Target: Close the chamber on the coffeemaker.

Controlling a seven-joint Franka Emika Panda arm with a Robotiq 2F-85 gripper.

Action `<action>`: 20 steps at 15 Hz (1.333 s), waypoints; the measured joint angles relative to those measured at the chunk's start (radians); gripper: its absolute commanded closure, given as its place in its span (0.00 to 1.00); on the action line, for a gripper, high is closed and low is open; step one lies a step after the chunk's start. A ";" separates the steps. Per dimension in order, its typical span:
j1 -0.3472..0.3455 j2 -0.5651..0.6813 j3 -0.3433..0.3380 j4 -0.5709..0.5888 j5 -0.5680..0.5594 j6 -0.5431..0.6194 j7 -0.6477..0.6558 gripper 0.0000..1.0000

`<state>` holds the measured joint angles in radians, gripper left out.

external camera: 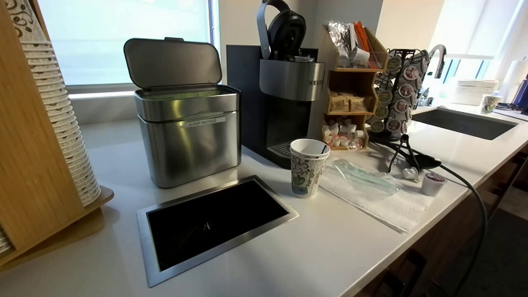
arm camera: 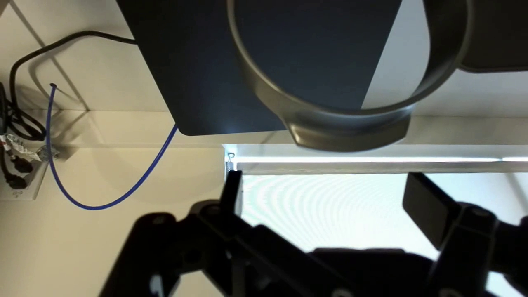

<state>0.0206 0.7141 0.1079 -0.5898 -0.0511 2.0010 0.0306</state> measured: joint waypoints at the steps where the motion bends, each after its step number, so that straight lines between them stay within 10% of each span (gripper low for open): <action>1: 0.000 0.000 0.000 0.000 0.000 0.000 0.001 0.00; 20: -0.013 0.027 0.034 0.003 0.035 -0.102 0.012 0.00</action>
<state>0.0078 0.7416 0.1418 -0.5866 -0.0160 1.8990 0.0423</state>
